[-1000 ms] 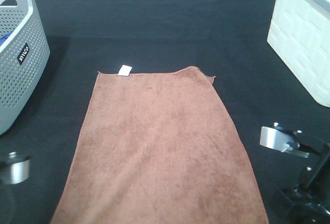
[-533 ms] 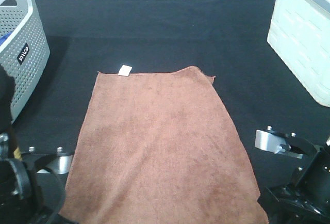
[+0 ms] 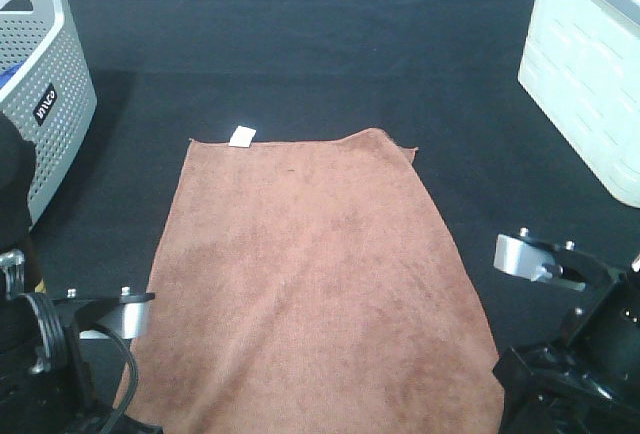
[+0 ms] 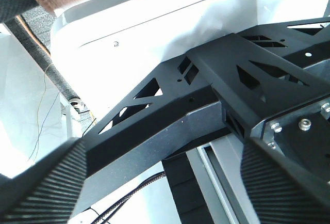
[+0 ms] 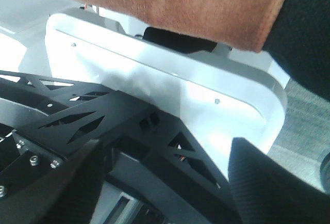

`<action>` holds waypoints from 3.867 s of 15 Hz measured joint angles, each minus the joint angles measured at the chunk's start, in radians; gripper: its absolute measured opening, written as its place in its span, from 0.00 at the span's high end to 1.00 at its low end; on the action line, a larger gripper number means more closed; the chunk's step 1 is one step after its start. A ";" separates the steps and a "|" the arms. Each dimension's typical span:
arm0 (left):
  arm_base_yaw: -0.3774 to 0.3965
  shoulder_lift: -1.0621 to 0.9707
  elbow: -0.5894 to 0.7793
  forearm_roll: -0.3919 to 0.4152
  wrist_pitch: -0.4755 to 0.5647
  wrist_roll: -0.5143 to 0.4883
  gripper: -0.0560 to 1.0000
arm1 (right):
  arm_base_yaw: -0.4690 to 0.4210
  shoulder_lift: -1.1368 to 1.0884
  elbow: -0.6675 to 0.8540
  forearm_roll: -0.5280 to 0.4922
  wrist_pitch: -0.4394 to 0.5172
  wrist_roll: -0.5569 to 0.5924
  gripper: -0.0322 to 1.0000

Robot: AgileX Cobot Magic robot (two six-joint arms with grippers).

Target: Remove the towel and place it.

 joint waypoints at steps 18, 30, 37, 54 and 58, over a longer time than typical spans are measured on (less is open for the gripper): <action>0.396 0.566 -1.043 0.359 -0.027 0.075 0.20 | -0.265 0.514 -0.929 -0.118 -0.014 -0.018 0.34; 0.457 0.840 -1.269 0.256 -0.101 0.127 0.20 | -0.267 0.982 -1.315 0.077 0.004 -0.158 0.34; 0.457 0.859 -1.273 0.081 -0.157 0.215 0.20 | -0.263 1.031 -1.330 0.235 -0.020 -0.221 0.34; 0.410 0.895 -1.320 0.131 -0.159 0.249 0.94 | -0.184 1.039 -1.331 0.162 -0.125 -0.270 0.97; 0.409 0.908 -1.439 0.164 -0.160 0.250 0.94 | -0.173 1.035 -1.393 0.109 -0.154 -0.277 0.97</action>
